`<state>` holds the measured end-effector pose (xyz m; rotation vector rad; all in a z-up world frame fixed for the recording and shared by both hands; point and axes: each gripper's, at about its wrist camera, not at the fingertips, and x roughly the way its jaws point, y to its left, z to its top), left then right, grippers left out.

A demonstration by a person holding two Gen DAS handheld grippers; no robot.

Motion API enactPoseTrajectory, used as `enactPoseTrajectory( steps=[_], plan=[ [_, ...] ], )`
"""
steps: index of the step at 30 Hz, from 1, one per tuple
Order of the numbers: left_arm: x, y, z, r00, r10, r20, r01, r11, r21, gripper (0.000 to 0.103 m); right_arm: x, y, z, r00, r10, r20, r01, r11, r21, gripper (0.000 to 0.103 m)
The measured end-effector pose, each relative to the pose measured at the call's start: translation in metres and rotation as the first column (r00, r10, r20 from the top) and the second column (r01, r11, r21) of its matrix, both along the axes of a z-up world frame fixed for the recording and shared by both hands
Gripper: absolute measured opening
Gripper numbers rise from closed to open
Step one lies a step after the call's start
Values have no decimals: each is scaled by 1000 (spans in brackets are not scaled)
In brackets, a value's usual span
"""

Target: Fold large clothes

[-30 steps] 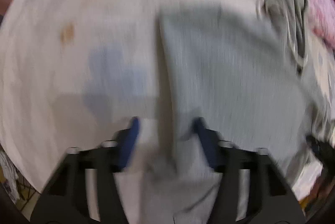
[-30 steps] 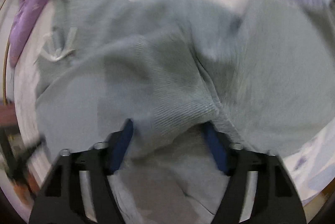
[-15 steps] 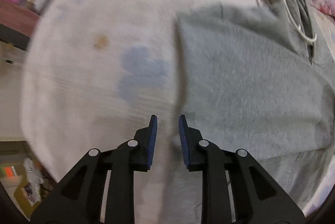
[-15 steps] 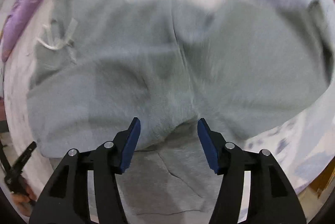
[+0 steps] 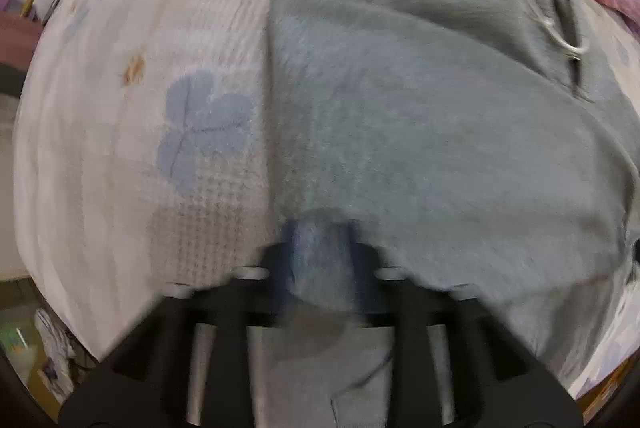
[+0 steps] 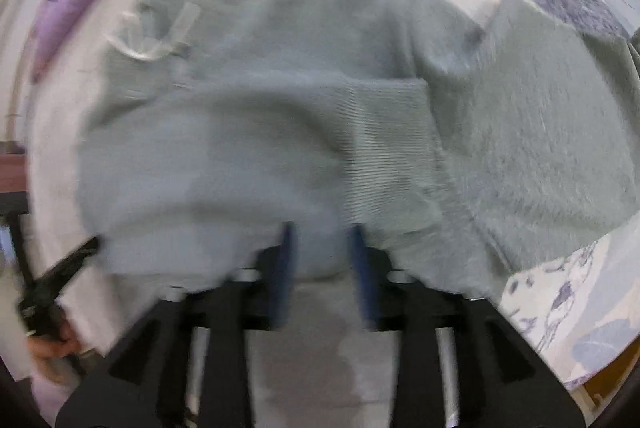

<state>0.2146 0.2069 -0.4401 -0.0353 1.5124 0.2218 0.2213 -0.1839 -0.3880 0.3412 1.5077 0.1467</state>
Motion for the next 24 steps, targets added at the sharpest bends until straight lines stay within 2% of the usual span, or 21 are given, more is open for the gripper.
enactPoseTrajectory(
  steps=[1,2,3,5,7,10,12,14,16,20,24],
  plan=[
    [0,-4,10,1000,-10,2,10,1000,9,39,-3,-1,16,999,-6,34,6,1000,-1,80],
    [-1,-7,20,1000,-13,5,13,1000,2,39,-6,-3,37,998,4,68,-3,1000,-7,81],
    [-5,-11,31,1000,-15,10,15,1000,-10,39,-10,-6,56,996,20,86,-20,1000,-10,82],
    [-11,-23,55,999,-28,27,28,1000,-8,39,-26,-11,75,996,16,93,-15,1000,-15,82],
    [-25,-50,74,999,-42,31,42,999,-1,40,-37,-23,109,992,20,122,-23,999,24,82],
    [-47,-69,113,998,-42,53,41,999,12,40,-54,0,147,984,60,168,-64,998,20,82],
    [-61,-90,147,995,-48,85,44,998,52,40,-55,2,158,981,77,180,-85,996,35,82],
    [-77,-103,174,991,-44,127,36,997,63,46,-62,-5,176,976,90,199,-98,995,30,82],
    [-87,-113,200,986,-27,162,15,997,71,47,-61,-8,183,970,94,223,-106,994,41,82],
    [-104,-127,238,975,-5,222,-6,999,48,47,-66,-25,212,955,112,276,-112,994,-18,83],
    [-119,-146,265,960,-43,277,46,999,-3,47,-78,-46,223,956,51,288,-46,999,-23,84]
  ],
)
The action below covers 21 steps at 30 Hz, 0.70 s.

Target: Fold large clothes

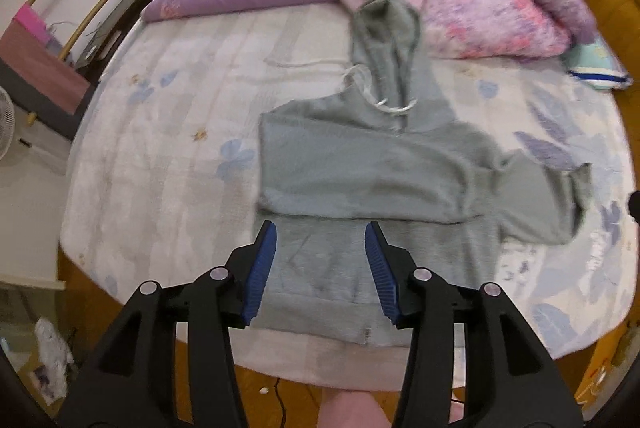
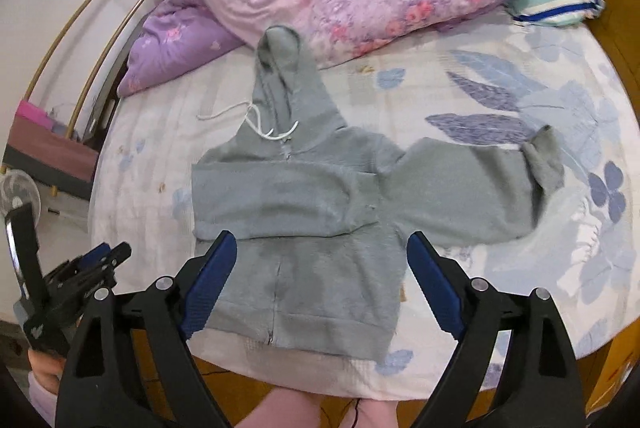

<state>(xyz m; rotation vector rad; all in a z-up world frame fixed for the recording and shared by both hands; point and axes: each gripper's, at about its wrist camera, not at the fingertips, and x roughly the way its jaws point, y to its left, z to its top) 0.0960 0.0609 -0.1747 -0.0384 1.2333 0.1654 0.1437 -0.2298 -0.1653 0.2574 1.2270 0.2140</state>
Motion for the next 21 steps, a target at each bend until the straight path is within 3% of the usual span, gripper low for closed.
enactPoseTrajectory(
  steps=[4,9,15,21],
  plan=[
    [-12,-16,21,995,-74,60,75,997,-25,47,-22,-19,16,994,-110,28,110,994,-5,85],
    [-26,-28,41,976,-200,87,206,976,-69,47,-70,-47,44,958,-270,95,272,962,-16,85],
    [-46,-49,55,922,-368,120,377,924,-67,51,-116,-96,69,876,-444,188,458,888,-40,86],
    [-54,-84,60,861,-494,119,504,860,-79,52,-152,-152,104,800,-545,251,578,812,-81,86]
  ],
)
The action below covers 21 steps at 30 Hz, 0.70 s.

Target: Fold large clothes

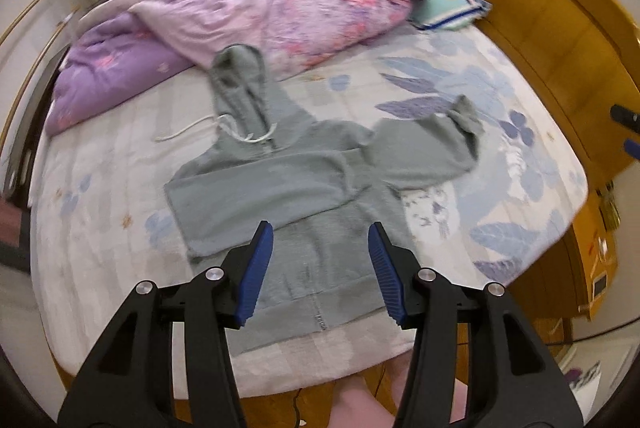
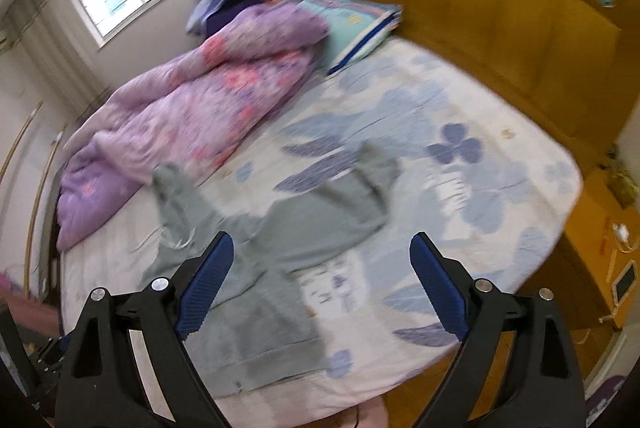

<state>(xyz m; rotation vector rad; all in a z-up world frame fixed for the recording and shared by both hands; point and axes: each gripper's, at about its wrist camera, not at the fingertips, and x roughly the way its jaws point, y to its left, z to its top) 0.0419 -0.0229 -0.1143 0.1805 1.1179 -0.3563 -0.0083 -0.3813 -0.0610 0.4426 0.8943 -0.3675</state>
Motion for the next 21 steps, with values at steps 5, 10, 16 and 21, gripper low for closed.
enactPoseTrajectory(
  steps=[5,10,16,21],
  plan=[
    [1,-31,0,997,-80,-3,80,997,-10,57,-26,-44,29,998,-68,14,69,996,-48,88],
    [13,-62,-7,991,-134,-10,134,991,4,57,-43,-79,49,996,-93,3,93,993,-79,94],
    [44,-85,-29,994,-89,-60,91,995,40,56,-17,-103,16,997,-52,-51,51,998,-33,95],
    [87,-107,-67,986,-16,-167,30,996,80,21,42,-130,-40,988,27,-151,-23,999,30,95]
  ],
)
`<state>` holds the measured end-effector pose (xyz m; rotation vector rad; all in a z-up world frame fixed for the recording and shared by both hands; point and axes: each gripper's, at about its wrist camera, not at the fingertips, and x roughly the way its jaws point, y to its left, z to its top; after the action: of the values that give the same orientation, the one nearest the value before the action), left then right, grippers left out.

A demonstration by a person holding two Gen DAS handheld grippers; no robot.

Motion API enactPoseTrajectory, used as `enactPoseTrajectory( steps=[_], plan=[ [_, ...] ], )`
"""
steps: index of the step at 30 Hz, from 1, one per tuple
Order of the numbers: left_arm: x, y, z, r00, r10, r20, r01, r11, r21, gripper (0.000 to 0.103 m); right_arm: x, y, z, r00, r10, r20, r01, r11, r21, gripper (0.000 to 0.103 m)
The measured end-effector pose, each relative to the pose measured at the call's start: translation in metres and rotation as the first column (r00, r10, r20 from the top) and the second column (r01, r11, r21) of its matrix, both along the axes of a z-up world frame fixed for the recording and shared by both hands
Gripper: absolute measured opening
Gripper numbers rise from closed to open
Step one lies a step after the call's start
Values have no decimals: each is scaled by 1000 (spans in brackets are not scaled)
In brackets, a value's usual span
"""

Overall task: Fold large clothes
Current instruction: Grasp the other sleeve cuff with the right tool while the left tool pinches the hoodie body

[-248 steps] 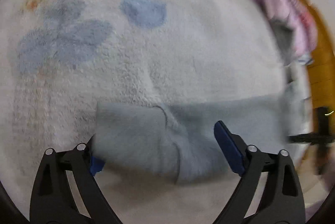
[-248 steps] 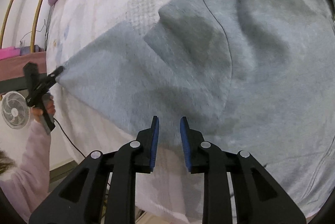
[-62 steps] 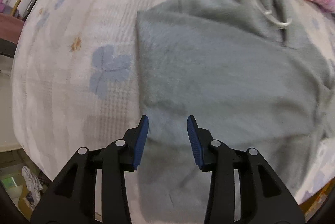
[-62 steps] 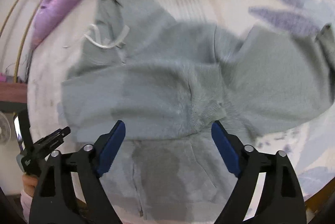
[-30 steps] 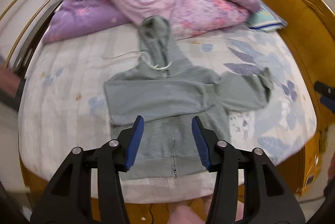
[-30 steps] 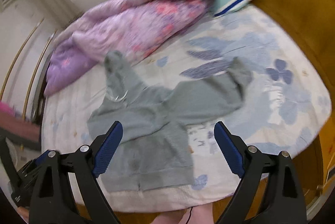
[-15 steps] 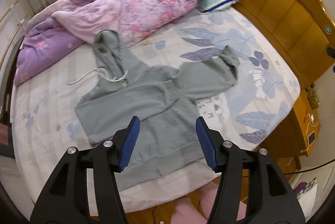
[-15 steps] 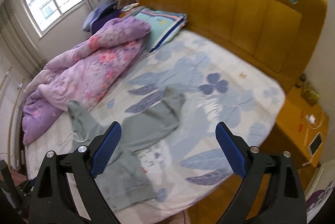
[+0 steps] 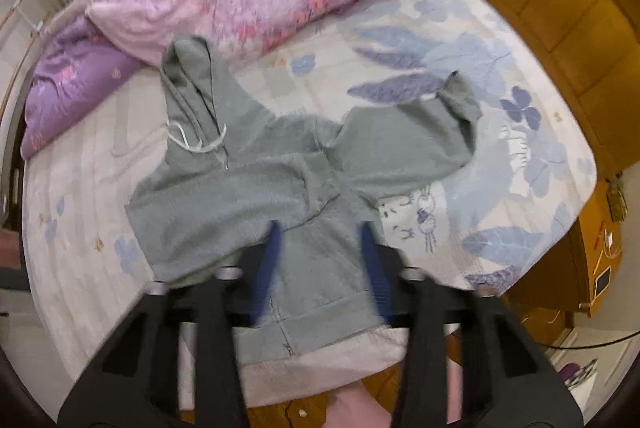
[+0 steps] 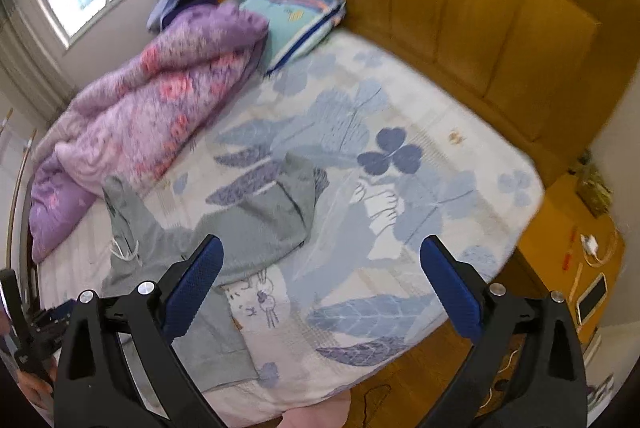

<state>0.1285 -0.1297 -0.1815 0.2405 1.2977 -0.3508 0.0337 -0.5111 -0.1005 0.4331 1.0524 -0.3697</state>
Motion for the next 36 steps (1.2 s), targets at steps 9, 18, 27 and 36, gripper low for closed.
enactPoseTrajectory(
  steps=[9,18,27,36],
  plan=[
    [69,-18,-90,976,191,-105,-184,980,73,4,124,-24,-120,960,248,-129,-238,967,91,95],
    [120,-26,-208,943,269,-198,-263,963,58,4,216,-15,-236,871,436,-228,-427,900,86,95],
    [134,-41,-305,963,148,-226,-155,988,-12,2,264,-1,-329,795,514,-322,-532,846,36,75],
    [137,-25,-306,955,180,-238,-201,977,-66,3,225,-104,-312,971,49,-233,-9,986,168,18]
  ],
)
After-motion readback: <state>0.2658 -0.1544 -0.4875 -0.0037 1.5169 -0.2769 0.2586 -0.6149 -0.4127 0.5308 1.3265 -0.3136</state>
